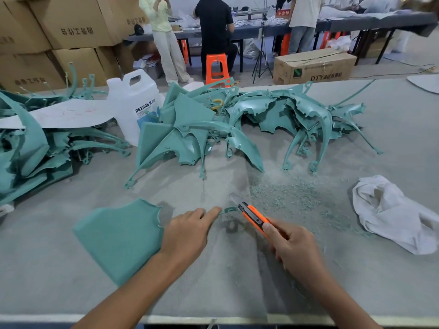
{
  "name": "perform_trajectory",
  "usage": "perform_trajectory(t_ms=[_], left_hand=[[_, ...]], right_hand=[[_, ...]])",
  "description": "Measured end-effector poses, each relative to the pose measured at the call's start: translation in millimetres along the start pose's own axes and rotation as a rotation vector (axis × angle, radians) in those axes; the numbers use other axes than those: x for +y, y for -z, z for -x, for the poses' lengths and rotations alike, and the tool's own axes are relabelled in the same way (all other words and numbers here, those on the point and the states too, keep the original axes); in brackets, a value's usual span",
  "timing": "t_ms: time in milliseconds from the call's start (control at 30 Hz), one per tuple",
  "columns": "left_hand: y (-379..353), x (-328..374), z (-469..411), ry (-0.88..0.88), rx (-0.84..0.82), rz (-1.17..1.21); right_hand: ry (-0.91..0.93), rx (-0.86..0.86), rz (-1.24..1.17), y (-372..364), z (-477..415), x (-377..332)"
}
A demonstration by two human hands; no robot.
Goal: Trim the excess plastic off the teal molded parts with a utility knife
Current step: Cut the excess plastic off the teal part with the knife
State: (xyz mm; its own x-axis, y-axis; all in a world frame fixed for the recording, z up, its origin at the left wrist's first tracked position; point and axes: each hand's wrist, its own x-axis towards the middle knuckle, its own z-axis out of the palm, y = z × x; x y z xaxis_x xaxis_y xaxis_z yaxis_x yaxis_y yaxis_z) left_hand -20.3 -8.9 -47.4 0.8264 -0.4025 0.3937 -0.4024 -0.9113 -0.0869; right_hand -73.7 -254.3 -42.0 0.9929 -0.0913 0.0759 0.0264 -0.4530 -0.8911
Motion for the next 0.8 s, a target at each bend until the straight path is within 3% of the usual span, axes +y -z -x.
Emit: perform_trajectory(t_ms=[167,367,567,800], left_hand=[[1,1,2,0.010,0.033,0.050],[2,0,4,0.046,0.034,0.099],[2,0,5,0.063,0.046,0.153],[21,22,-7,0.032,0.103,0.329]], right_hand=[[0.010,0.027,0.091,-1,2,-2],[0.038,0.065,-0.027,2,10,-1],[0.009,0.081,0.145,-1,6,-3],[0.036,0.173,0.063,-2,7,2]])
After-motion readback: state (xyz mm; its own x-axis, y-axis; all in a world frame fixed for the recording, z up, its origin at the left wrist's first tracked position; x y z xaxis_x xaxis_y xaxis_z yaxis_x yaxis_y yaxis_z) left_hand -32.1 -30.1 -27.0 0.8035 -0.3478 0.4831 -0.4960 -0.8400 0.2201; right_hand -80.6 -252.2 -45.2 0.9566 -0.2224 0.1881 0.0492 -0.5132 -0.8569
